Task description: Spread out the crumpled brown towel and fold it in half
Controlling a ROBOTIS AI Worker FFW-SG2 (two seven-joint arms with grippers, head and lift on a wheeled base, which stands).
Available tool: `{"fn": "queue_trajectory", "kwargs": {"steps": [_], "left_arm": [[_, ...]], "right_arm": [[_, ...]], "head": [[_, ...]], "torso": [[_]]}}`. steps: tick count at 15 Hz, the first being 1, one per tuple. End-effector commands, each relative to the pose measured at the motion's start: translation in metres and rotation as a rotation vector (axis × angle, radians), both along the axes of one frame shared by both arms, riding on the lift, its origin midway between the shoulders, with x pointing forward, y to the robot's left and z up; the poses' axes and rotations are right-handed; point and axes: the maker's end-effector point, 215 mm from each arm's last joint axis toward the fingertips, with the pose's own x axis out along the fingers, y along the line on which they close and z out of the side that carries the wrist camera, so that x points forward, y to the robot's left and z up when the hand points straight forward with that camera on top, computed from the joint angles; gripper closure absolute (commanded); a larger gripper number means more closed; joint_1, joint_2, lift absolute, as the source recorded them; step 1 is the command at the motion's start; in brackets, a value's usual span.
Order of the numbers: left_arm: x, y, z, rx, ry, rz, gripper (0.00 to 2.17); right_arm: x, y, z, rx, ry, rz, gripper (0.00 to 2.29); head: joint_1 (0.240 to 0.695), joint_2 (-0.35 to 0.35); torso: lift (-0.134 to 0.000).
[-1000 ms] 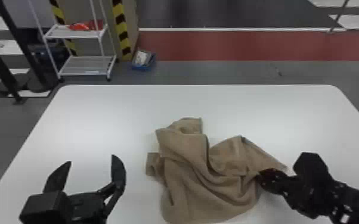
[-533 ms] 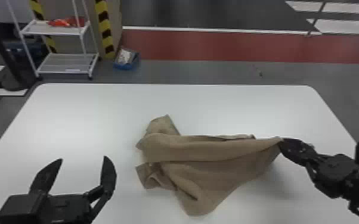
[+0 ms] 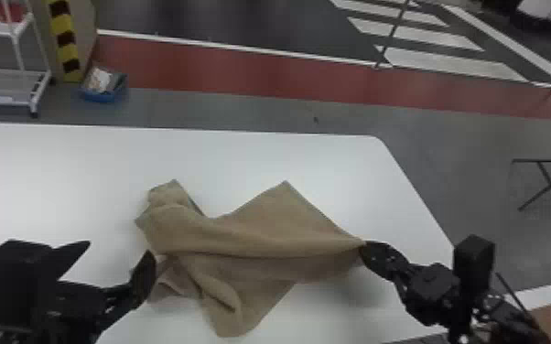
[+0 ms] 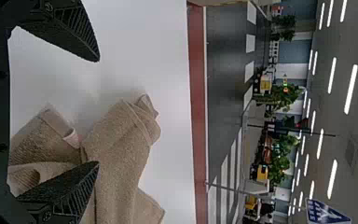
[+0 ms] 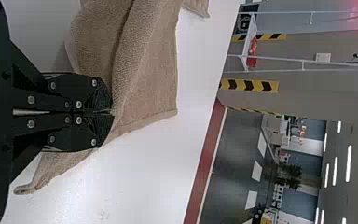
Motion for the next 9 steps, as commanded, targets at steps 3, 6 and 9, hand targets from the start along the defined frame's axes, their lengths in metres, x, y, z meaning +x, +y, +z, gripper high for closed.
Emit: {"fn": "queue_trajectory", "kwargs": {"steps": [3, 6, 9], "left_arm": [[0.023, -0.026, -0.014, 0.007, 0.017, -0.066, 0.11], [0.038, -0.038, -0.038, 0.012, 0.067, -0.128, 0.1], [0.026, -0.052, -0.058, 0.002, 0.13, -0.216, 0.1]], "right_arm": [[-0.011, -0.013, -0.006, -0.013, 0.018, -0.027, 1.53], [-0.014, -0.015, -0.012, -0.017, 0.032, -0.036, 1.53], [-0.017, -0.021, -0.014, -0.018, 0.036, -0.052, 1.53]], "head": [[0.695, -0.35], [0.695, -0.35], [0.695, -0.35]], "torso": [[-0.124], [-0.124], [-0.124]]}}
